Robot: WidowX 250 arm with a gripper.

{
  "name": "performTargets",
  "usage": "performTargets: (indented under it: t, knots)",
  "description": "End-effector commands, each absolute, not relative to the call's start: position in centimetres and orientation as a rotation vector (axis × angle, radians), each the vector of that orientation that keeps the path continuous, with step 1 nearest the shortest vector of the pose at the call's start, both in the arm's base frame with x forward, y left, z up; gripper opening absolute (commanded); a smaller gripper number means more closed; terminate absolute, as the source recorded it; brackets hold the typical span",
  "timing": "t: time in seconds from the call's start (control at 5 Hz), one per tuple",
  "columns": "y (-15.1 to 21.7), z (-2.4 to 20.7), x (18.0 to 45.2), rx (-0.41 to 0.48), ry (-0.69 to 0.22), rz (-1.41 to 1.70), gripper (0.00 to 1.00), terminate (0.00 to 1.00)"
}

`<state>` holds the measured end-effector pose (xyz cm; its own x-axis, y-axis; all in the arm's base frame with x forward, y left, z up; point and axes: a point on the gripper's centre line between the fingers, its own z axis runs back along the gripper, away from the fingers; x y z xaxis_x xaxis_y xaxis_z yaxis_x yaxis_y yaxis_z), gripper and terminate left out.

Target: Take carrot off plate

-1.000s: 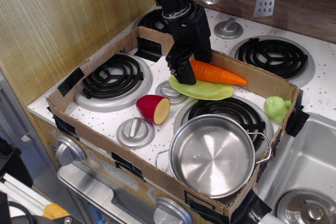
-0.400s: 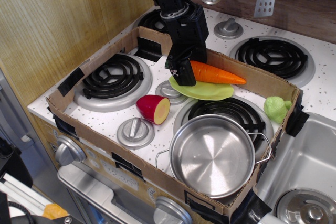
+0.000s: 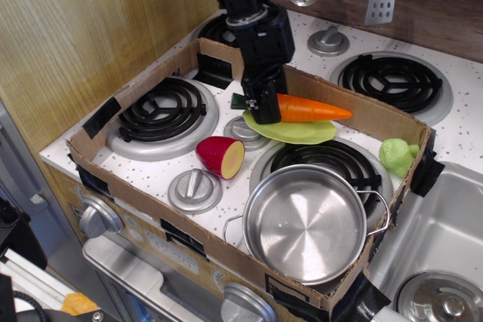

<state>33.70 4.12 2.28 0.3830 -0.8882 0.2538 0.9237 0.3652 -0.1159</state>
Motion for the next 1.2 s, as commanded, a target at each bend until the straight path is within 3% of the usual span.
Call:
performTargets:
  t: [0.0,0.2,0.4,0.6,1.0]
  knots:
    - [4.8,4.7,32.5,-0.164,-0.121,-0.849,0.0,0.0]
    - [6.2,7.2,32.2,-0.012,-0.122,-0.655,0.0,0.0]
    - [7.8,9.3,31.7,0.085,-0.142,-0.519,0.0,0.0]
    - [9.5,9.8,30.9,0.256,-0.214,-0.437,0.0,0.0]
    - [11.6,6.5,28.7,0.39,-0.293,-0.221,0.0,0.0]
